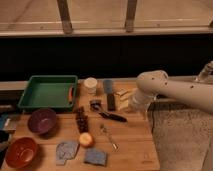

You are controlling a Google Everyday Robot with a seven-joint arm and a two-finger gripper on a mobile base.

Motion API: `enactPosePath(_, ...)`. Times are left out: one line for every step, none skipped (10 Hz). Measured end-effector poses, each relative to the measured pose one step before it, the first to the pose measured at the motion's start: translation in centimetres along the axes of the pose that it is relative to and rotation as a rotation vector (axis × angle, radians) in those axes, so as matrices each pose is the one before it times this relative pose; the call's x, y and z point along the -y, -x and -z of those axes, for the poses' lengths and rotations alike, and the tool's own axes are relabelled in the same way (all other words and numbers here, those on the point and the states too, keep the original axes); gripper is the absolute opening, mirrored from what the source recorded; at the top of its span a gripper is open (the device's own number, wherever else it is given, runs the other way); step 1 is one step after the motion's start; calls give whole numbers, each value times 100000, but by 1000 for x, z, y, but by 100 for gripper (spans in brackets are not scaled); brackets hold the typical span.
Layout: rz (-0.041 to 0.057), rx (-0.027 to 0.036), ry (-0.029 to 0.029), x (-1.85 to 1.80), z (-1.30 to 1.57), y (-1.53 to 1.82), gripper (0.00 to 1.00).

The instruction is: Place apple in paper cup

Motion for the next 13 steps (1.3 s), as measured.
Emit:
enactPosePath(-1, 2, 2, 0, 0, 0, 80)
enactPosePath(-3, -1, -3, 3, 0, 0, 80)
enactPosePath(9, 1, 6, -7, -2, 0, 80)
enactPosePath(1, -4, -4, 2, 0, -1, 80)
enactPosePath(-10, -5, 2, 2, -2, -1, 80)
enactPosePath(6, 8, -4, 2, 4, 1, 80)
enactPosePath(10, 3, 4, -8, 1, 2, 80)
enactPosePath(-3, -57, 404, -58, 46, -13, 80)
enactPosePath(1005, -307, 1086, -250, -22, -82, 80)
enactPosePath(1315, -479, 2135, -736, -88, 10, 80)
enactPosePath(2619, -1056, 2592, -1510, -364, 43, 80)
enactPosePath(3012, -1058, 1982, -1515, -431, 63, 80)
enactPosePath(2547, -715, 1355, -1149, -331, 52, 80)
